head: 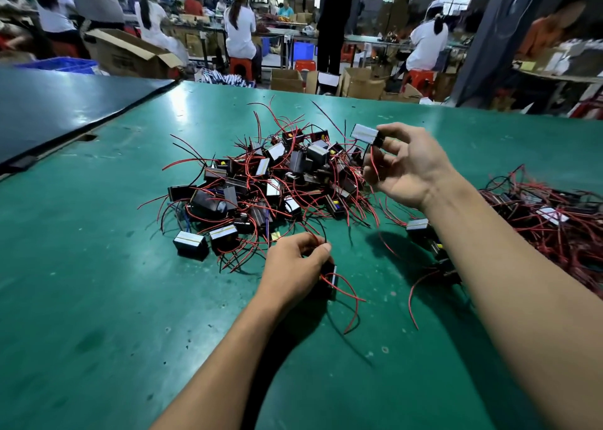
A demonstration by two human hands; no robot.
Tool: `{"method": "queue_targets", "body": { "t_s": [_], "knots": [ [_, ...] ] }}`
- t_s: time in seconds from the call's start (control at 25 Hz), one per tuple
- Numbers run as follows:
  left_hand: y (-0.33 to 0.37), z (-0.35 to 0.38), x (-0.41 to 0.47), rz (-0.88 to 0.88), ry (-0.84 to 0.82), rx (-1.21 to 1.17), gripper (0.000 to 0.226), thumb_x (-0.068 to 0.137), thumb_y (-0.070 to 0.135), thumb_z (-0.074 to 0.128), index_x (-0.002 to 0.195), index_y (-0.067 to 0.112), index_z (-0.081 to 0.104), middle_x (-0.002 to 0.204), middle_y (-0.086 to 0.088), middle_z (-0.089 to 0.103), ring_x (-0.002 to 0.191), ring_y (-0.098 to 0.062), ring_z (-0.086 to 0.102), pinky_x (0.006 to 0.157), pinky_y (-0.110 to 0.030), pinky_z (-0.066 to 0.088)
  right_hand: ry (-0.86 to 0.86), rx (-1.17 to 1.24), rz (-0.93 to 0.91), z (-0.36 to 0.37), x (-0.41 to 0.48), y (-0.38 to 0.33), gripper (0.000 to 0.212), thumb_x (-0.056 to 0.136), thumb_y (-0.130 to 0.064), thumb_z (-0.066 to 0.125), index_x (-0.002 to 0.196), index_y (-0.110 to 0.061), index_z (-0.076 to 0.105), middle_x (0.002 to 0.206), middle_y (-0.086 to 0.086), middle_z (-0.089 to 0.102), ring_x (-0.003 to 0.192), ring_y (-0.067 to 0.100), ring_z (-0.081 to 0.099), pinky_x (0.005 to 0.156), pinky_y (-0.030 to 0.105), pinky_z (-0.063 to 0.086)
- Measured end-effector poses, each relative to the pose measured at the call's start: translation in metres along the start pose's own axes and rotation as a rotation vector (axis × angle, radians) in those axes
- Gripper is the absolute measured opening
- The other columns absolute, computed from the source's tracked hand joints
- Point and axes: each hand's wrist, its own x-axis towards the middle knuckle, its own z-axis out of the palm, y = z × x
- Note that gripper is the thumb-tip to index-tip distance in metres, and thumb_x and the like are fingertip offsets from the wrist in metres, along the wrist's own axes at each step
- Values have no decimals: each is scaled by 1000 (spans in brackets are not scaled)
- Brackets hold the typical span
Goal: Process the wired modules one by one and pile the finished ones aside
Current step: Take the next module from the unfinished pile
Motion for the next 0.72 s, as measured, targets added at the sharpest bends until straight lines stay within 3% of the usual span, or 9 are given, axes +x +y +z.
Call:
{"method": "queue_targets", "body": {
  "t_s": [0.2, 0.4, 0.48, 0.6, 0.64, 0.72],
  "knots": [
    [0, -1, -1, 6, -2, -8, 11, 93, 16, 64, 91, 8, 71, 82, -4, 76, 81, -18, 73, 88, -43, 57, -66, 375, -2, -8, -6, -13, 19, 88, -23, 57, 88, -5, 62, 69, 4, 50, 58, 15, 49, 59, 24, 40],
    [1, 0, -2, 5, -2, -6, 12, 93, 17, 64, 89, 9, 72, 80, -3, 76, 80, -22, 73, 84, -44, 58, -309, 392, -156, -8, -3, -27, 23, 83, -27, 63, 94, -7, 68, 75, 3, 56, 67, 17, 58, 64, 28, 48],
    [2, 0, -2, -2, -1, -4, 12, 93, 17, 64, 89, 10, 72, 80, -3, 76, 80, -21, 73, 84, -43, 58, -219, 75, -92, -9, 4, -26, 22, 86, -26, 63, 100, -9, 65, 72, 3, 58, 64, 17, 59, 61, 27, 50],
    [4, -2, -3, 5, 9, 20, 13, 93, 17, 64, 89, 9, 72, 79, -1, 76, 79, -17, 73, 84, -39, 58, 18, -770, -1, -12, 10, -1, 11, 89, -19, 61, 81, -14, 65, 64, 1, 60, 53, 13, 56, 49, 19, 45],
    [4, -2, -3, 4, 11, 29, 13, 93, 18, 64, 89, 10, 72, 79, -1, 76, 78, -15, 72, 84, -37, 58, 64, -896, -20, -13, 11, 7, 13, 89, -17, 61, 76, -15, 64, 60, -1, 60, 51, 13, 55, 47, 18, 41],
    [4, -2, -3, -4, 11, 20, 12, 93, 18, 63, 91, 10, 72, 80, -1, 76, 78, -13, 72, 84, -35, 58, 119, -870, -87, -15, 10, 13, 14, 86, -17, 63, 73, -16, 64, 58, -2, 59, 50, 12, 57, 45, 16, 39]
  ]
}}
